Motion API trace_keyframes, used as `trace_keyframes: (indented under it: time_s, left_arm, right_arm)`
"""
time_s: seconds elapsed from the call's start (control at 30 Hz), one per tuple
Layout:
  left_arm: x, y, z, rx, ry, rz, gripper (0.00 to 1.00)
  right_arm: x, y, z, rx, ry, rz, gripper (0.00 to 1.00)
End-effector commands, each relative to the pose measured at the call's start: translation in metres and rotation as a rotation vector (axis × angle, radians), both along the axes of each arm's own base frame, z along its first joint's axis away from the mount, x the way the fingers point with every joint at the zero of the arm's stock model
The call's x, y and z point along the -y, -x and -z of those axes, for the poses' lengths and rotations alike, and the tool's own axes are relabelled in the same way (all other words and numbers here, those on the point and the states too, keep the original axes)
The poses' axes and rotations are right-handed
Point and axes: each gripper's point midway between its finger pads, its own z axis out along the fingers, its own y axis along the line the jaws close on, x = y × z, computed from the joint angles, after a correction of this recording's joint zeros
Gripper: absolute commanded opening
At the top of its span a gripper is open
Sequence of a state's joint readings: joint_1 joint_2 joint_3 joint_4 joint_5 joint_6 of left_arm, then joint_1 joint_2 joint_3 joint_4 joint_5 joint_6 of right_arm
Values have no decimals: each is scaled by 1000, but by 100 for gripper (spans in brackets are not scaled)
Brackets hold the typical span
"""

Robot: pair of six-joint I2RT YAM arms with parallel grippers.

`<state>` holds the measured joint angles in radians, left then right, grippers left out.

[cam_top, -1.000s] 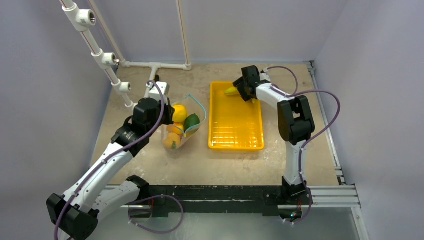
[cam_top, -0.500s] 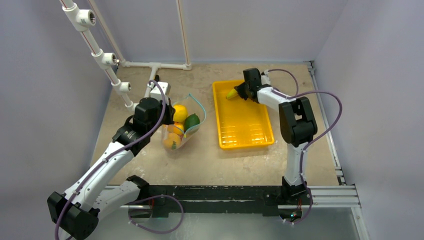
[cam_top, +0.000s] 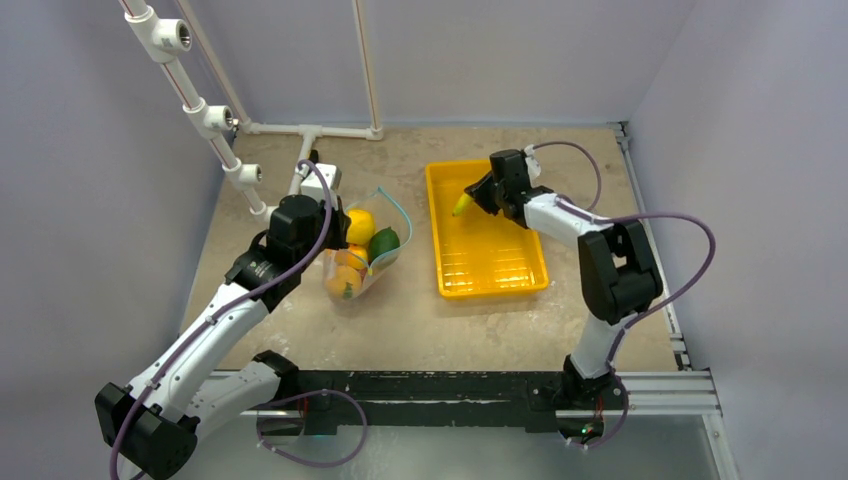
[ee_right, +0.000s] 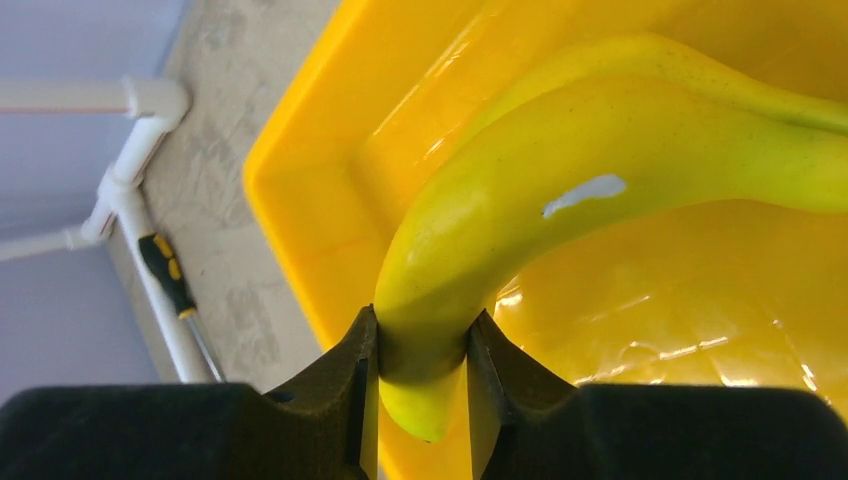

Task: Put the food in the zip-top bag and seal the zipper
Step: Pick up the fake fruit from the bin, then place the fake fruit in the zipper food storage bag.

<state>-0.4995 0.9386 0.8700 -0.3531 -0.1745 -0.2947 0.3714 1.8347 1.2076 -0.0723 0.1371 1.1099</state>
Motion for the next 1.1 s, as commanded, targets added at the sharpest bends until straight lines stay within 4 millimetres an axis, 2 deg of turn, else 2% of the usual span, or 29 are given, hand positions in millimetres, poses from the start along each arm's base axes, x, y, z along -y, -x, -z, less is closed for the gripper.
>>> trace_keyframes:
  time_s: [0.0, 0.27, 0.4, 0.6, 0.87, 1.07]
  left_arm:
    - [2, -4, -15, 47, 22, 2, 0]
    - [1, -3, -15, 48, 22, 1, 0]
    - [0, -3, -16, 51, 21, -1, 0]
    - [-1, -2, -17, 56, 22, -4, 0]
    - [-2, -2, -18, 59, 21, -8, 0]
    - [-2, -2, -18, 57, 20, -7, 0]
  right_arm:
    - [-9, 2, -68, 202, 2, -90, 0]
    - [-17, 36, -141, 457, -21, -256, 0]
    - [-27, 55, -174, 568, -44, -366, 0]
    - [-51, 77, -203, 675, -18, -536, 0]
    - [-90, 115, -250, 827, 11, -671, 0]
    - [-110, 145, -281, 939, -16, -756, 0]
